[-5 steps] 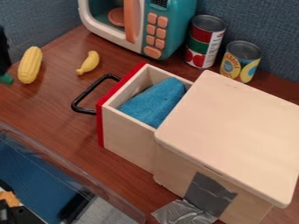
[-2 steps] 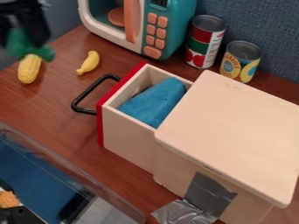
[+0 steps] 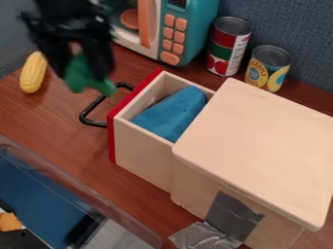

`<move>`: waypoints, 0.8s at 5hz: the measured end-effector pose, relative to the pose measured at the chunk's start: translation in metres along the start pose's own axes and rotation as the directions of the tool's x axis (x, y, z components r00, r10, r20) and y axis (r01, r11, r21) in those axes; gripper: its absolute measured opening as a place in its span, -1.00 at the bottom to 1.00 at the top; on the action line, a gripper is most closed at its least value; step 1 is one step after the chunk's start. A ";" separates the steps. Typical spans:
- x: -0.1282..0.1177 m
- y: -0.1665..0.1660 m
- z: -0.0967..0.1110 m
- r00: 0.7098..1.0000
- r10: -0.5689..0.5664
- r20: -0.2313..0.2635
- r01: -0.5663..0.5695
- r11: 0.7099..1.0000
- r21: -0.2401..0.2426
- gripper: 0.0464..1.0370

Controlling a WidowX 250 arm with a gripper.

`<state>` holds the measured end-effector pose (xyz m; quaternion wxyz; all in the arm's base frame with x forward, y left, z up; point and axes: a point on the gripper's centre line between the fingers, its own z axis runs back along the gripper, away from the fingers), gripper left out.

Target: Take the cauliflower and put it in the drawer

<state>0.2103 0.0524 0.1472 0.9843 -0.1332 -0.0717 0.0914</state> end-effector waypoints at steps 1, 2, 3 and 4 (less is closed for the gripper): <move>0.014 -0.022 -0.026 0.999 -0.042 -0.019 0.042 0.999 0.030 0.42; 0.027 -0.038 -0.048 0.998 -0.054 -0.041 0.055 0.998 0.038 0.42; 0.043 -0.051 -0.061 0.998 -0.043 -0.036 0.044 0.999 0.019 0.42; 0.054 -0.058 -0.072 0.999 -0.030 -0.016 0.030 0.999 0.011 0.51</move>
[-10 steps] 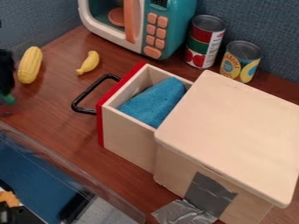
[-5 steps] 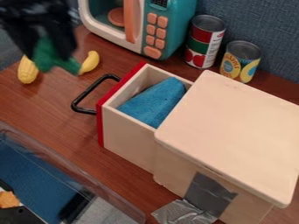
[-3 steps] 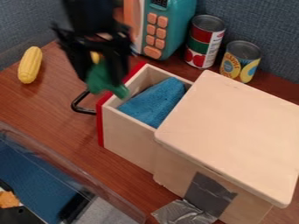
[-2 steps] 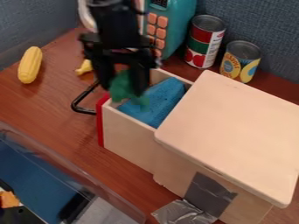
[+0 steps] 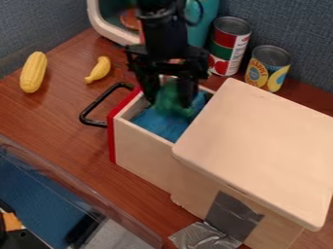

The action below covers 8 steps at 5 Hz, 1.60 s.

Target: Take the cauliflower and put it in the drawer

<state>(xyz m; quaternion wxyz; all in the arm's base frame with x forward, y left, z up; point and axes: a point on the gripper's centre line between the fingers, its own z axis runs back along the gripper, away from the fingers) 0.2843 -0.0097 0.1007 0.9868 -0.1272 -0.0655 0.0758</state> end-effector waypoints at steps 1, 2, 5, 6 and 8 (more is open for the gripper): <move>0.005 -0.003 0.000 0.999 -0.013 0.032 0.014 1.000 -0.019 0.94; 0.000 0.004 0.011 0.998 -0.007 0.059 0.007 1.000 -0.016 0.94; -0.049 0.062 0.076 0.997 -0.072 0.038 0.063 0.976 0.210 0.93; -0.066 0.109 0.070 0.998 -0.042 0.037 0.031 0.966 0.257 0.93; -0.060 0.178 0.062 0.999 -0.005 0.051 -0.008 0.969 0.248 0.93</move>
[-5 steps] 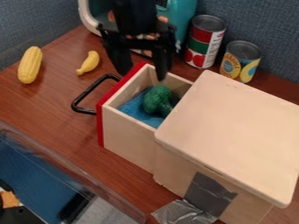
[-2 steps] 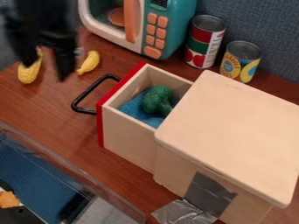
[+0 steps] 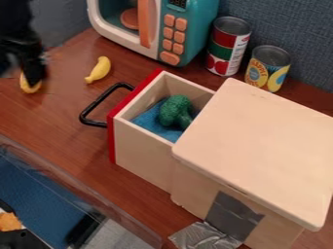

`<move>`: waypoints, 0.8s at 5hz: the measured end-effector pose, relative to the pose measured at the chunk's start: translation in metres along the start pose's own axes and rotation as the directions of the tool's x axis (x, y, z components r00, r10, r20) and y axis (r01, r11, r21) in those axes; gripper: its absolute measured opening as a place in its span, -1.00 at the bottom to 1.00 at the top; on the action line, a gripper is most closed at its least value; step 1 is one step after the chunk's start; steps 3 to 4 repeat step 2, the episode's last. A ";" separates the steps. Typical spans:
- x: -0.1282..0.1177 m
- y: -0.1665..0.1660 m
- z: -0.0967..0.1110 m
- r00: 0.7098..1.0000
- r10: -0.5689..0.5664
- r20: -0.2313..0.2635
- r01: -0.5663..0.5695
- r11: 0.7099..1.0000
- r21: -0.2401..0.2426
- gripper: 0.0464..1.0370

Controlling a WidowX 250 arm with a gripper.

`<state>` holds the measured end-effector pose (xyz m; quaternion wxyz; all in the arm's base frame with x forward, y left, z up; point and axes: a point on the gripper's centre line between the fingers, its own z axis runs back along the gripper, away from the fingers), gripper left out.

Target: Take the cauliflower and put it in the drawer

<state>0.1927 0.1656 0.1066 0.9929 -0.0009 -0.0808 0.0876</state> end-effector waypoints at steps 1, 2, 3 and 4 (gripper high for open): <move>0.017 0.024 -0.001 0.999 0.038 -0.007 -0.038 0.999 -0.016 0.93; 0.035 0.046 -0.005 0.997 0.074 -0.036 -0.073 0.997 0.021 0.93; 0.035 0.046 -0.005 0.997 0.074 -0.036 -0.073 0.997 0.021 0.93; 0.035 0.046 -0.005 0.997 0.074 -0.036 -0.073 0.997 0.021 0.93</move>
